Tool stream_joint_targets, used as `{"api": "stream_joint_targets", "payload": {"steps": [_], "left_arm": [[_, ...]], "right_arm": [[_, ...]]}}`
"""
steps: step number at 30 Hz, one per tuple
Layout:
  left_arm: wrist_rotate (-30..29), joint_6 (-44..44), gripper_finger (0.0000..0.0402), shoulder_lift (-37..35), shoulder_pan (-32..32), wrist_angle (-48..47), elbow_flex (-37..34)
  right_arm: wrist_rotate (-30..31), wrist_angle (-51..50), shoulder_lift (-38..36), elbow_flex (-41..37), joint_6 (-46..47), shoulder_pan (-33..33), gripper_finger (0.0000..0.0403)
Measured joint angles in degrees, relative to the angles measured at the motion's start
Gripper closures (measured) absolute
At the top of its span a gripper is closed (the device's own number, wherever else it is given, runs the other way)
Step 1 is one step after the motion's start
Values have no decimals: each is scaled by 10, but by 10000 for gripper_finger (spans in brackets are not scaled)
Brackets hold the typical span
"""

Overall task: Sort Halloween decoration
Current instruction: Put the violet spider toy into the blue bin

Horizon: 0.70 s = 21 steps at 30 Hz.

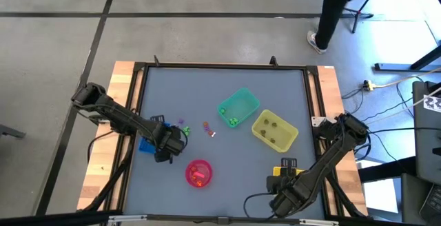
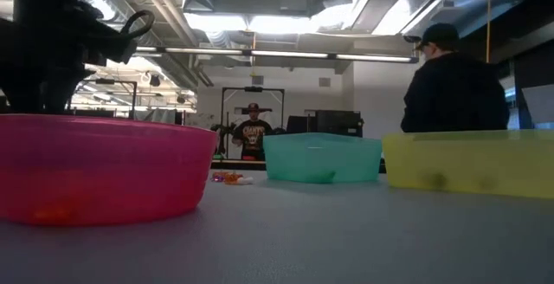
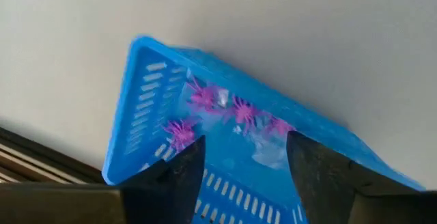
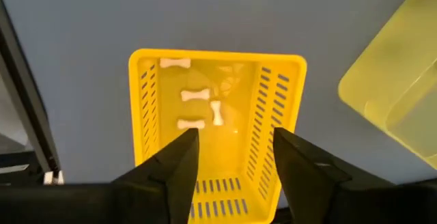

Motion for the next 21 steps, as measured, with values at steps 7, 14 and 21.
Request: {"api": "stream_joint_targets", "payload": {"steps": [7, 14, 21], "left_arm": [[7, 5, 206, 0, 18, -32, 56], [-47, 54, 205, -1, 43, 17, 126], [-86, 66, 205, 1, 89, 180, 133]], "right_arm": [[23, 1, 0, 0, 0, 0, 213], [23, 1, 0, 0, 0, 0, 214], [65, 2, 0, 0, -2, 0, 214]]}}
